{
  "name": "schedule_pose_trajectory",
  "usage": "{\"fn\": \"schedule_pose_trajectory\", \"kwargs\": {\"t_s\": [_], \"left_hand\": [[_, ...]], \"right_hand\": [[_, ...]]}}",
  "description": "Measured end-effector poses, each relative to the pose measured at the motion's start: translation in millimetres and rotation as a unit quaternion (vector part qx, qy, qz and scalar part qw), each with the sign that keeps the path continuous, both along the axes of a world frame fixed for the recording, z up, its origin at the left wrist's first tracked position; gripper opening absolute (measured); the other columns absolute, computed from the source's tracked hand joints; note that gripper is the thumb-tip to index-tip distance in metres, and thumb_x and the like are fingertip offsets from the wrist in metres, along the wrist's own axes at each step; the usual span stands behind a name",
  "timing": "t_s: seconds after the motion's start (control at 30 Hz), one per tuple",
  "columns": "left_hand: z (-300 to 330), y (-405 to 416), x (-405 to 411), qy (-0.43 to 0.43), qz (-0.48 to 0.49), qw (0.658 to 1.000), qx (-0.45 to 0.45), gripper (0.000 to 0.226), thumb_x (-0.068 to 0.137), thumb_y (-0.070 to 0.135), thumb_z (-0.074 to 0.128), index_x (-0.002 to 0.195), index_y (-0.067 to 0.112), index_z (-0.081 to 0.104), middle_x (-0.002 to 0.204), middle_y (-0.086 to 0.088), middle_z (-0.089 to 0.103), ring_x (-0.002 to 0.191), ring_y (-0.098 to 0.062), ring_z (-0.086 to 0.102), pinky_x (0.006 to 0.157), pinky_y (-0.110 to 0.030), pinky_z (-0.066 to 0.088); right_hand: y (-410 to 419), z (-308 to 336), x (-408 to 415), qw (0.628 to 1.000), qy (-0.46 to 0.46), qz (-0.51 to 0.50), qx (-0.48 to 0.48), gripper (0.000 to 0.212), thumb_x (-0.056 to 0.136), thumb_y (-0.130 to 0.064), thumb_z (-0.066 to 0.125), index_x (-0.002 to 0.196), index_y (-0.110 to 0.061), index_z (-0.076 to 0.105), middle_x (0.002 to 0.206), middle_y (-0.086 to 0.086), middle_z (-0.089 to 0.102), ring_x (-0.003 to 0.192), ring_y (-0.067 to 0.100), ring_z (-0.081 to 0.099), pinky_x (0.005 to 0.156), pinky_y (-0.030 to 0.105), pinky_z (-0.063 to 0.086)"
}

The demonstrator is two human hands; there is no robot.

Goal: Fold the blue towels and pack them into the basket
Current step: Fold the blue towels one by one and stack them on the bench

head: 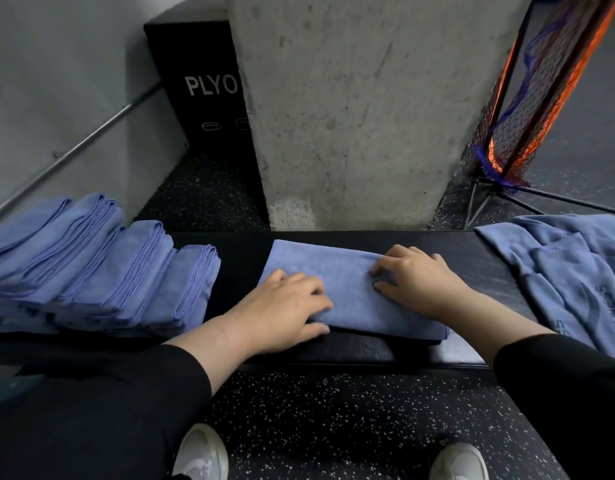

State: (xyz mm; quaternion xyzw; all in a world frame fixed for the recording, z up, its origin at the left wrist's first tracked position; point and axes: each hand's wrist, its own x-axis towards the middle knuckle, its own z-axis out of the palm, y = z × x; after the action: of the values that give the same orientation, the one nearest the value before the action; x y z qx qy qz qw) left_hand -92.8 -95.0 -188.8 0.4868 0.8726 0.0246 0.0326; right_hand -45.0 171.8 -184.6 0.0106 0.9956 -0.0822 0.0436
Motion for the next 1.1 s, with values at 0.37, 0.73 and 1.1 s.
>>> {"fn": "schedule_pose_trajectory", "kwargs": {"t_s": [0.37,0.73,1.1], "left_hand": [[12,-4,-28,0.004,0.198,0.98,-0.031,0.046,0.101,0.033,0.029,0.131,0.034,0.064,0.156,-0.002,0.039,0.142,-0.026,0.031,0.114,-0.041,0.023],[12,7,-13,-0.01,0.189,0.979,-0.074,0.038,0.103,0.049,0.038,0.121,0.026,0.062,0.124,0.004,0.055,0.117,-0.023,0.049,0.094,-0.041,0.043],[14,-9,-37,-0.095,0.2,0.975,-0.028,0.05,0.097,0.057,0.05,0.144,0.04,0.048,0.158,0.006,0.03,0.144,-0.02,0.028,0.113,-0.045,0.027]], "right_hand": [[2,-1,8,0.999,0.033,0.026,-0.005,0.017,0.09,-0.044,0.06,0.1,-0.035,0.069,0.103,-0.013,0.055,0.106,0.014,0.054,0.09,0.037,0.032],[4,-3,7,0.993,0.007,0.042,-0.109,0.016,0.084,-0.033,0.073,0.1,-0.03,0.074,0.103,-0.005,0.057,0.096,0.025,0.061,0.089,0.034,0.049],[-15,-4,27,0.978,-0.003,0.14,-0.155,0.02,0.089,-0.039,0.071,0.108,-0.034,0.068,0.112,-0.015,0.057,0.093,0.007,0.06,0.084,0.032,0.051]]}}
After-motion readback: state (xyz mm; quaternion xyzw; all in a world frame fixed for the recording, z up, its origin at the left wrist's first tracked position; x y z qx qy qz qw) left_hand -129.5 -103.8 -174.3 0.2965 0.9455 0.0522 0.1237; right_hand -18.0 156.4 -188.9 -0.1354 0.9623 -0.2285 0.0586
